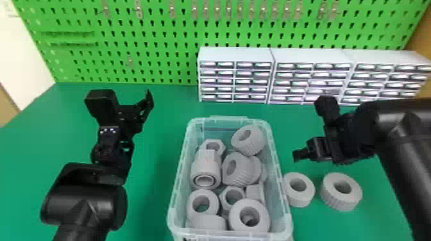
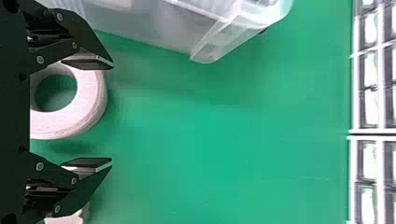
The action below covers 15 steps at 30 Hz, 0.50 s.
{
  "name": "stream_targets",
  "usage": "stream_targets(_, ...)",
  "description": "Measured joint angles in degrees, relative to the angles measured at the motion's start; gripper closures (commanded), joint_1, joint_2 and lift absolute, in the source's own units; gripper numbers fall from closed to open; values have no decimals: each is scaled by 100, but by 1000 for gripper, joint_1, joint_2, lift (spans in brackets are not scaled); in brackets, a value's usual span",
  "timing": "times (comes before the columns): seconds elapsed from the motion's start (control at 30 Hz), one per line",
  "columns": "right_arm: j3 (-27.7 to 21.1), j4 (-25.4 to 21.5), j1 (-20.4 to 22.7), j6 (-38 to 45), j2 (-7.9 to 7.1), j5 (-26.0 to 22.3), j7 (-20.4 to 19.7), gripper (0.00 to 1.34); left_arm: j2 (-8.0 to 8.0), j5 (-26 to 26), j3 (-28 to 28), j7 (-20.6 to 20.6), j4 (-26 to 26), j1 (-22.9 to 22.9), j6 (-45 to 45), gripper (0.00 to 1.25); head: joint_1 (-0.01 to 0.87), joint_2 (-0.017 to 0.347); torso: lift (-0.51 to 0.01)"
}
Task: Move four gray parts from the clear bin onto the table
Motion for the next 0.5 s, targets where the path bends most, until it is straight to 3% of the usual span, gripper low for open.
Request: stream_targets(0.5, 24, -747, -96, 175, 29, -259, 0, 522, -14, -2, 8, 1, 0, -5, 0, 294, 693, 72, -52)
